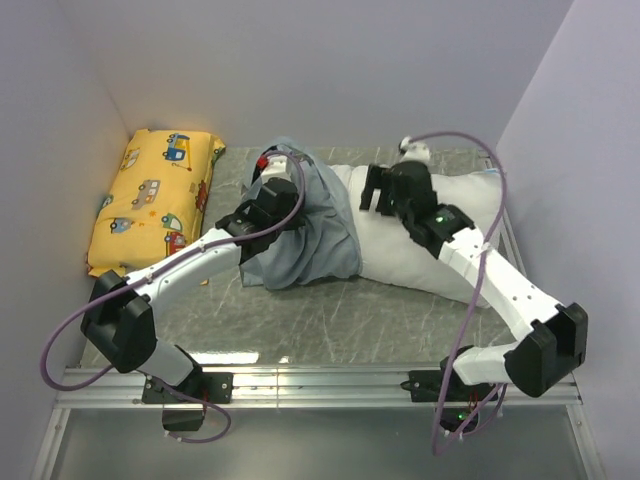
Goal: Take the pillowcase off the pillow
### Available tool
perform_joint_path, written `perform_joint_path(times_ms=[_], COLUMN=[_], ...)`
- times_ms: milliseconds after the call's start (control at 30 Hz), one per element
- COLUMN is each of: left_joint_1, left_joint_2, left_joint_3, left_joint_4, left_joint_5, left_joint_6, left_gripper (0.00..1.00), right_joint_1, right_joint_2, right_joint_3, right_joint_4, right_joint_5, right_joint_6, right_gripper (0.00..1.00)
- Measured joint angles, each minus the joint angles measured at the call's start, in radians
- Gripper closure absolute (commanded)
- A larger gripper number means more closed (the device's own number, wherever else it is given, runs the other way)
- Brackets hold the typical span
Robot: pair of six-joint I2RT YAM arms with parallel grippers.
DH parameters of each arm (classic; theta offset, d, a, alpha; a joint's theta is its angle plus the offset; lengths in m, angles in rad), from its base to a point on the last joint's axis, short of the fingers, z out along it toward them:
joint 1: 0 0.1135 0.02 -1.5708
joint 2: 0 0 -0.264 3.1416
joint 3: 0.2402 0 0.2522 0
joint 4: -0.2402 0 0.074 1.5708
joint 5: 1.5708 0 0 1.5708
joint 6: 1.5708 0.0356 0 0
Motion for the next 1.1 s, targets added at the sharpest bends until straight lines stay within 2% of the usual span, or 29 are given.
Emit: perform_joint_path(times_ms=[133, 200, 233, 267, 333, 400, 667, 933, 967, 1000, 1067, 1100], left_joint_1=[0.02, 0.029, 0.037, 0.049, 0.093, 0.152, 0.554, 0.702, 0.716, 0.723, 0.715, 0.705], left_joint_2=[-0.004, -0.003, -0.004, -0.004, -0.014, -0.036, -0.195, -0.215, -0.213, -0.209, -0.196, -0.191], left_joint_3=[0.002, 0.002, 0.005, 0.007, 0.008, 0.007, -0.053, -0.078, -0.078, -0.078, -0.077, -0.075], left_joint_4=[-0.001, -0.005, -0.007, -0.009, -0.013, -0.043, -0.121, -0.166, -0.164, -0.159, -0.142, -0.137], left_joint_5=[0.033, 0.05, 0.057, 0.068, 0.109, 0.129, 0.287, 0.423, 0.448, 0.477, 0.516, 0.517], left_joint_6=[-0.003, -0.003, -0.002, -0.003, -0.005, -0.006, -0.027, -0.035, -0.032, -0.028, -0.012, -0.003], left_gripper=[1.0, 0.99, 0.99, 0.99, 0.99, 0.99, 0.99, 0.98, 0.94, 0.78, 0.53, 0.35], right_joint_1=[0.013, 0.012, 0.009, 0.003, -0.027, -0.068, -0.212, -0.235, -0.237, -0.239, -0.243, -0.245], right_joint_2=[0.025, 0.064, 0.081, 0.091, 0.106, 0.115, 0.077, 0.05, 0.049, 0.048, 0.045, 0.044], right_joint_3=[-0.19, -0.214, -0.214, -0.213, -0.212, -0.217, -0.258, -0.282, -0.282, -0.283, -0.285, -0.285], right_joint_4=[0.014, 0.06, 0.085, 0.104, 0.145, 0.175, 0.227, 0.229, 0.229, 0.23, 0.228, 0.227], right_joint_5=[0.009, 0.009, 0.008, 0.006, -0.026, -0.058, -0.218, -0.267, -0.273, -0.277, -0.28, -0.279], right_joint_6=[0.008, 0.008, 0.005, 0.009, 0.018, 0.031, 0.06, 0.064, 0.064, 0.064, 0.066, 0.066], right_gripper=[0.09, 0.3, 0.66, 0.77, 0.93, 0.99, 1.0, 1.0, 1.0, 1.0, 1.0, 1.0])
